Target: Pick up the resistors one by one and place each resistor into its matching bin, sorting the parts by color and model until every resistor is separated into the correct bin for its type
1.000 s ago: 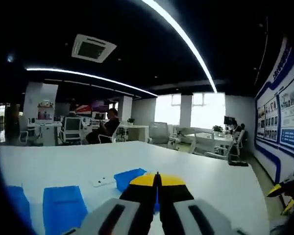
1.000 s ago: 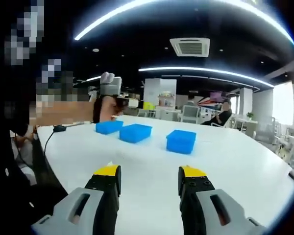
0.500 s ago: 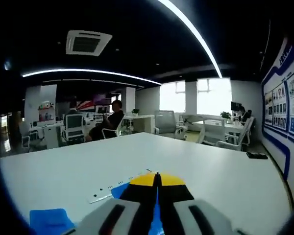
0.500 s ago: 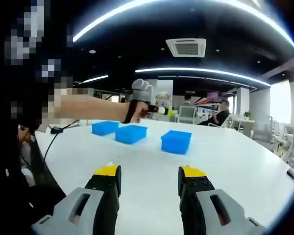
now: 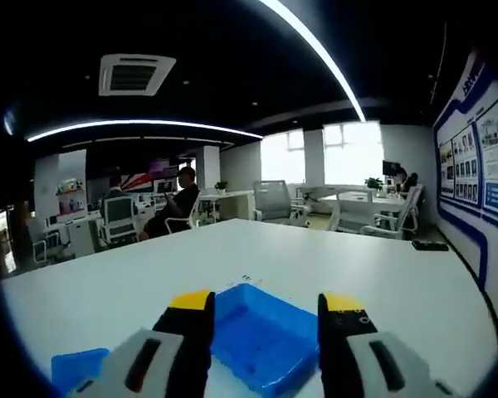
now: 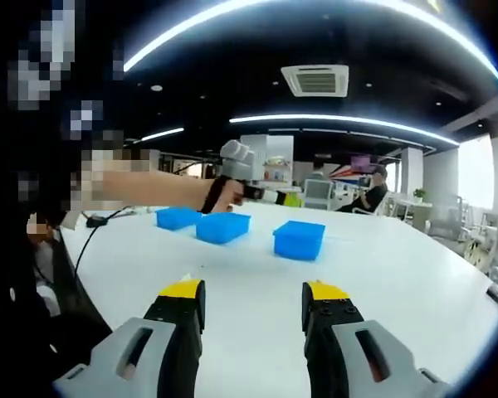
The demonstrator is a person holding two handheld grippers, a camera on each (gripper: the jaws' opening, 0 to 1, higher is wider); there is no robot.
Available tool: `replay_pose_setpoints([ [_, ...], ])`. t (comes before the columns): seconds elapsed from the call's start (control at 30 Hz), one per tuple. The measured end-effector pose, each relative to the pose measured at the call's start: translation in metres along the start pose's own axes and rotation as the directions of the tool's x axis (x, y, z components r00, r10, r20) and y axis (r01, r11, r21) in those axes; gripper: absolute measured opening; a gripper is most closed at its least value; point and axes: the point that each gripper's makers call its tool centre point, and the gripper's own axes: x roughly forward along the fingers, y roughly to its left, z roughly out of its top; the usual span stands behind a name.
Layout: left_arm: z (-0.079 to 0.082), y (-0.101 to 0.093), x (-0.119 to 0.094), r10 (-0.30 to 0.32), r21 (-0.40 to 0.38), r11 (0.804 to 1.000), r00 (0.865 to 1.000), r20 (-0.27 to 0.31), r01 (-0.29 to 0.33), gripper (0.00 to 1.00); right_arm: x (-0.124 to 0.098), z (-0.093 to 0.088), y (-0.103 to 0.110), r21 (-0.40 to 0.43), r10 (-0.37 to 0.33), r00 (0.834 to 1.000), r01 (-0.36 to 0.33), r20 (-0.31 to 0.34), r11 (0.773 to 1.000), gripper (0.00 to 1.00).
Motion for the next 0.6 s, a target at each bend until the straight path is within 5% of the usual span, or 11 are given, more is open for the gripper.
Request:
replay_pose_setpoints([
  [0.2, -0.016, -0.008, -0.05, -0.026, 0.001, 1.0, 1.0, -0.007, 0.026, 0.57, 0.005, 0.004, 0.003, -0.018, 0.023, 1.0, -0.023, 0.001, 1.0, 0.48],
  [0.3, -0.023, -0.014, -0.091, -0.031, 0.036, 0.999, 0.999, 0.009, 0.03, 0.58, 0.009, 0.009, 0.004, -0.028, 0.035, 0.999, -0.035, 0.007, 0.999, 0.48],
  [0.5, -0.025, -0.021, -0.176, -0.002, -0.011, 1.0, 0.992, 0.124, 0.003, 0.59, 0.016, 0.011, 0.0, -0.044, 0.046, 0.999, -0.045, 0.004, 0.998, 0.48],
  [0.6, -0.037, -0.022, -0.218, 0.021, -0.023, 1.0, 0.994, 0.109, -0.018, 0.57, 0.018, 0.014, 0.0, -0.046, 0.051, 0.999, -0.051, 0.005, 0.998, 0.48],
])
